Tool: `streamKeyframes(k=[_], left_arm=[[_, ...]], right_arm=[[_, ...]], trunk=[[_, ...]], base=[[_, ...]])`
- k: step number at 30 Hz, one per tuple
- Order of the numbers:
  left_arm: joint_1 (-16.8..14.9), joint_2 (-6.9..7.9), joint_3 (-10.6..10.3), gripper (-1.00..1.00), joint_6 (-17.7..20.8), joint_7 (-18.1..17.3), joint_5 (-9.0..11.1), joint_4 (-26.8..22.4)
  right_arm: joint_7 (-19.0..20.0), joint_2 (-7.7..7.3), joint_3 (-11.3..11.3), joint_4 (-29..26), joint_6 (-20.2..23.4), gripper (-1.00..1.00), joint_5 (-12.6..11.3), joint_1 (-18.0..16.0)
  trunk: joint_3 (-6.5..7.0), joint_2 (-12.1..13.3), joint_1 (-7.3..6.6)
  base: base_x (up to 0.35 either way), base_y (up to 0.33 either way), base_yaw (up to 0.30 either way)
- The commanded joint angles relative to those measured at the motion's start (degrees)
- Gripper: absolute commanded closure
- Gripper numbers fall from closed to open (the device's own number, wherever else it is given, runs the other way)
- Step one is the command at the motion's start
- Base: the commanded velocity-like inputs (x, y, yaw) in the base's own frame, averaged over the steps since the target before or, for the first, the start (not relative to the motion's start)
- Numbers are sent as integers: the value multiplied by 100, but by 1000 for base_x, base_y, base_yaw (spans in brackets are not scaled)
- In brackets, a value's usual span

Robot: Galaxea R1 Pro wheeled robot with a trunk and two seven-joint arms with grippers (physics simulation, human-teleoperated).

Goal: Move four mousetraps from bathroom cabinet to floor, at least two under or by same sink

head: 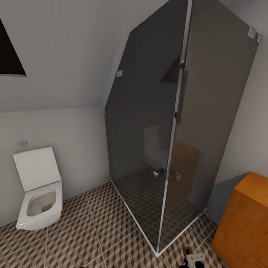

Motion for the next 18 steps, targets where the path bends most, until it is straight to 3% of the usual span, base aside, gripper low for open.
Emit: streamKeyframes(k=[1, 18], left_arm=[[-9, 0, 49, 100, -32, -24, -21, 26], [-9, -15, 49, 100, -33, -24, -17, 25]], right_arm=[[14, 3, 52, 19, -32, 100, -54, -4], [14, 3, 52, 18, -32, 100, -54, -6]], trunk=[[-3, -5, 2], [-3, -5, 2]], base=[[0, 0, 300], [0, 0, 300]])
